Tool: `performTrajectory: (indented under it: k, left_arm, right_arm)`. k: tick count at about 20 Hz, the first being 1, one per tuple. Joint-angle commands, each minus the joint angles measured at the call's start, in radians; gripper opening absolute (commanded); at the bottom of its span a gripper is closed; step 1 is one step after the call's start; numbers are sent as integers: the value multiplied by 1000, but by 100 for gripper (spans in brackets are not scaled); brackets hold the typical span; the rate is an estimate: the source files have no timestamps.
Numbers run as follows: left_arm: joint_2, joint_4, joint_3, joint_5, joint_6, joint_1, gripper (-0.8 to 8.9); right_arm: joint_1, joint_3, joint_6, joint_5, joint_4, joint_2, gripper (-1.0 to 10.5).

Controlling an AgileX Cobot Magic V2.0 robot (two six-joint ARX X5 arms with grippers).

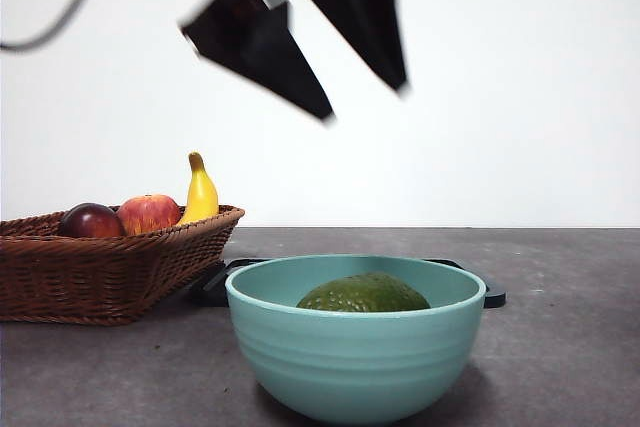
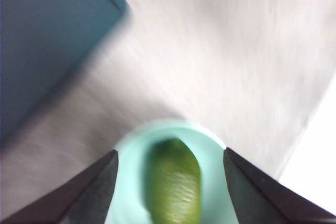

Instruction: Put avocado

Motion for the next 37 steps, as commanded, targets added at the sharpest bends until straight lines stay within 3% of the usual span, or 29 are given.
performTrajectory:
  k: [1,9,13,16,21,28,37]
  left_arm:
    - [-79,1,19,-2,-13,50,325]
    - [-362,-149,16,0,35,345,324]
    - [-492,-217,-48,111,45,441,323]
    - [-585,-271,-152,231,45,452,323]
    - [-660,-383,-243,515,75,448,309]
    - [-668,-400,-243,524,83,448,309]
    - [-668,-397,-243,524,86,448,310]
  right_arm:
    - [5,18,10,2,9,8,371]
    - [5,18,10,6,13,9,371]
    - [5,18,11,5,38,16,371]
    - [5,18,11,5,53,47,371]
    - [6,18,10,4,85,144,370]
    - [73,18,4,6,156,350,369]
    - [179,18,3,115,326,612,327]
